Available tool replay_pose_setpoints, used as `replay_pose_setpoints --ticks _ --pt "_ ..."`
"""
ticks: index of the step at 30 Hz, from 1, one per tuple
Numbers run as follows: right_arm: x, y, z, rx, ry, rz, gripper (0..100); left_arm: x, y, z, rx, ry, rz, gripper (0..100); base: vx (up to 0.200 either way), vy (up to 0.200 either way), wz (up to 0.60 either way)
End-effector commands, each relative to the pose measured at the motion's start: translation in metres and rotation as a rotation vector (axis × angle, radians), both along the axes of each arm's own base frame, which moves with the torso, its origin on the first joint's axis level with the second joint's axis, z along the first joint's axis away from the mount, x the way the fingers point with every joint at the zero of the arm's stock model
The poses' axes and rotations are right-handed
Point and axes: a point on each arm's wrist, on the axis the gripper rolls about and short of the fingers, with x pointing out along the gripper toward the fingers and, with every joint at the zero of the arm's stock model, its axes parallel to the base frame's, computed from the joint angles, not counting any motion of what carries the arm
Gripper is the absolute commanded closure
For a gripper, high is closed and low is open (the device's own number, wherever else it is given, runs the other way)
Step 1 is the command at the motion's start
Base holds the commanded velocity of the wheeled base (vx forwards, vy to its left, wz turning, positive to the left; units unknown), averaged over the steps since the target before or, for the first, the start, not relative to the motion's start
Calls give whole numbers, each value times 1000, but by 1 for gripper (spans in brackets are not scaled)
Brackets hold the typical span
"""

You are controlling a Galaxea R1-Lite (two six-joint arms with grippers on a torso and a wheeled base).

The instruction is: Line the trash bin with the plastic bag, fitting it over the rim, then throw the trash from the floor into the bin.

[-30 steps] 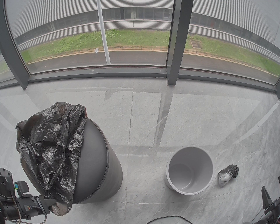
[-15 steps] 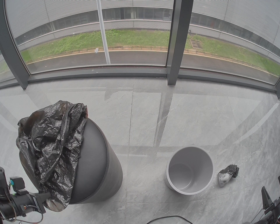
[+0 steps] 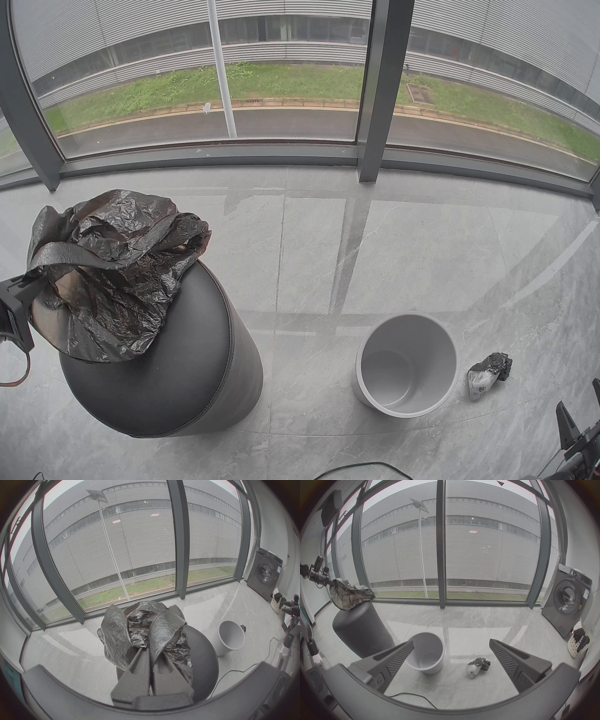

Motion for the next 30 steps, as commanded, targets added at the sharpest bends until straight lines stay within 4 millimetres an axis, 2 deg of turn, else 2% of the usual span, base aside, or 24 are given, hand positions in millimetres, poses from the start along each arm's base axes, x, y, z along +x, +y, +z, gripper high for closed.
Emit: replay_pose_setpoints --ticks 1,3,4,6,7,8,10,11,14,16,17,18,19,20,21,22,23,24,25,26,28,30 --pt "11 0 -2 -10 140 41 0 -4 0 15 -3 -61 -1 100 0 0 0" --pt "12 0 -2 -21 162 63 0 -6 0 17 -3 -73 -4 100 0 0 0" --pt "13 0 5 -62 142 100 0 -7 0 20 -5 -87 -9 100 0 0 0" --pt "22 2 42 -95 81 123 0 -8 0 27 -7 -110 -18 100 0 0 0" --pt "22 2 42 -95 81 123 0 -8 0 27 -7 -110 -18 100 0 0 0" --pt "50 3 85 -115 32 140 0 -7 -2 34 -12 -130 -50 100 0 0 0" --pt "88 8 122 -198 -47 234 0 -3 -4 40 -15 -140 -85 100 0 0 0" --pt "106 10 130 -239 -56 287 0 -1 -5 42 -14 -142 -95 100 0 0 0" --pt "164 27 141 -296 -29 453 0 2 -7 55 -14 -175 -110 100 0 0 0" --pt "192 54 147 -294 -13 585 0 5 -8 63 -16 -191 -115 100 0 0 0" --pt "197 59 148 -294 -12 604 0 6 -8 65 -16 -193 -115 100 0 0 0" --pt "222 84 150 -294 1 688 0 10 -9 72 -18 -207 -122 100 0 0 0" --pt "224 86 150 -296 3 693 0 10 -10 72 -19 -208 -124 100 0 0 0" --pt "250 112 149 -305 13 757 0 16 -12 78 -22 -226 -132 100 0 0 0" --pt "263 131 147 -314 16 802 0 19 -13 80 -23 -237 -135 100 0 0 0" --pt "273 146 143 -326 19 837 0 22 -13 82 -24 -245 -136 100 0 0 0" --pt "273 146 143 -326 19 837 0 22 -13 82 -24 -245 -136 100 0 0 0" --pt "287 178 136 -354 10 918 0 26 -14 83 -25 -252 -136 100 0 0 0" --pt "289 183 134 -357 10 931 0 26 -14 83 -25 -252 -134 100 0 0 0" --pt "293 209 130 -362 -15 1010 0 27 -14 83 -25 -254 -136 100 0 0 0" --pt "296 237 127 -351 -62 1078 0 27 -14 83 -24 -254 -141 100 0 0 0" --pt "302 253 122 -345 -105 1097 0 26 -17 83 -25 -265 -167 100 0 0 0"
